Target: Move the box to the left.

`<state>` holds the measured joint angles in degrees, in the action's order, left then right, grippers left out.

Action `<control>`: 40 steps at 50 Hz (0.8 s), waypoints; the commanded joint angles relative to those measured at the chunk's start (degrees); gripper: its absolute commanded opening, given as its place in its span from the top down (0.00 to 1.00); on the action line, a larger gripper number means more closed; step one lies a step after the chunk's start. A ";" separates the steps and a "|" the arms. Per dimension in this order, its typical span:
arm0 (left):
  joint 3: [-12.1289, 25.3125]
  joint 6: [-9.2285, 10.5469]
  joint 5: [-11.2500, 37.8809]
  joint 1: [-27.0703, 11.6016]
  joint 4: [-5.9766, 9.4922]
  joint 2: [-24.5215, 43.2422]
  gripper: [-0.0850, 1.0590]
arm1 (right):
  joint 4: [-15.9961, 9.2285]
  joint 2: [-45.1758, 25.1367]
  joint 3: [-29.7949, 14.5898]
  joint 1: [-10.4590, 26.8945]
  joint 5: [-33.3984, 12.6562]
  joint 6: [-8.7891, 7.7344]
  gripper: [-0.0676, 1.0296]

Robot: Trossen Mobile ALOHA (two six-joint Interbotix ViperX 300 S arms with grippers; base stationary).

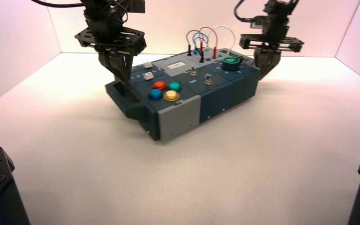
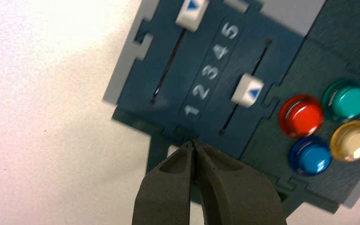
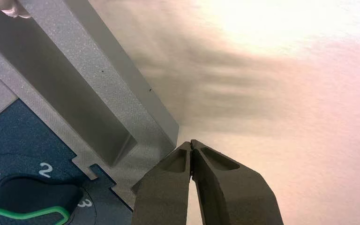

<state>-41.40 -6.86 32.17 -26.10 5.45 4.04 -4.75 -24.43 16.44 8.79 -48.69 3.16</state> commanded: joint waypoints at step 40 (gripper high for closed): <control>-0.88 -0.26 0.97 3.52 -0.53 -2.64 0.95 | -3.08 -0.26 -4.04 7.21 -2.37 0.00 0.96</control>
<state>-42.45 -6.94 33.22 -23.38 5.10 3.43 -6.50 -25.49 14.15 11.95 -50.89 3.08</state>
